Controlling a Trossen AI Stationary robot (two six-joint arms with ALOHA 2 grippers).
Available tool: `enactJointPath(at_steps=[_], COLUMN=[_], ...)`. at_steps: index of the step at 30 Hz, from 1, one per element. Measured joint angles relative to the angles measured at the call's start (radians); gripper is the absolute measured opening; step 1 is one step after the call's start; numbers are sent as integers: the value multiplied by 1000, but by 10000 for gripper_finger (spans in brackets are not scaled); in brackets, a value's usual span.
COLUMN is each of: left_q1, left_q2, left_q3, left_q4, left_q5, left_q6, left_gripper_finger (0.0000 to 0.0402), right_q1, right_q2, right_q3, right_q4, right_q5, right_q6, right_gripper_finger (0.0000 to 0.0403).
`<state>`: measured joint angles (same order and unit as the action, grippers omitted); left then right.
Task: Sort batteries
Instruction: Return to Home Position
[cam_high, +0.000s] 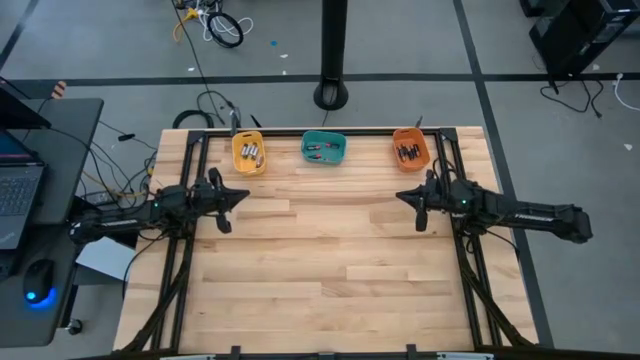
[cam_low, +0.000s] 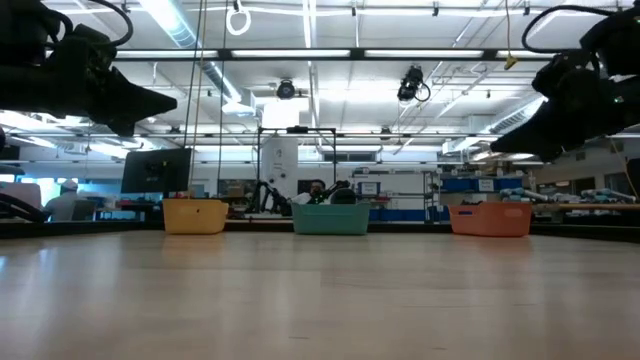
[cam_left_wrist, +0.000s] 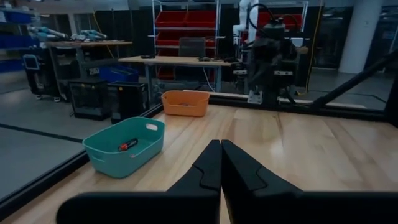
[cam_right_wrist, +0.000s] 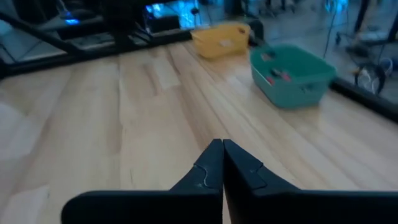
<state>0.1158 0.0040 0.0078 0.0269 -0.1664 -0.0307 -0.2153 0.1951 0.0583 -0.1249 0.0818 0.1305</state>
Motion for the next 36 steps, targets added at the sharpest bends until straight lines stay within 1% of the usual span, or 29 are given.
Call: enactJointPath(at_steps=[4,8,36], left_q1=[0,0,0], left_q2=[1,1,1], left_q3=[0,0,-1], left_q4=[-1,-1,32], left_q5=[8,9,13], left_q6=[0,0,0], left_gripper_finger=[12,12,12], right_q1=[-4,-4,-3], right_q2=[9,8,8], right_q3=[8,8,8], right_q4=[-18,-22,-19], right_q5=[0,-1,-4], right_q6=[45,51,51], right_gripper_finger=[24,35,34])
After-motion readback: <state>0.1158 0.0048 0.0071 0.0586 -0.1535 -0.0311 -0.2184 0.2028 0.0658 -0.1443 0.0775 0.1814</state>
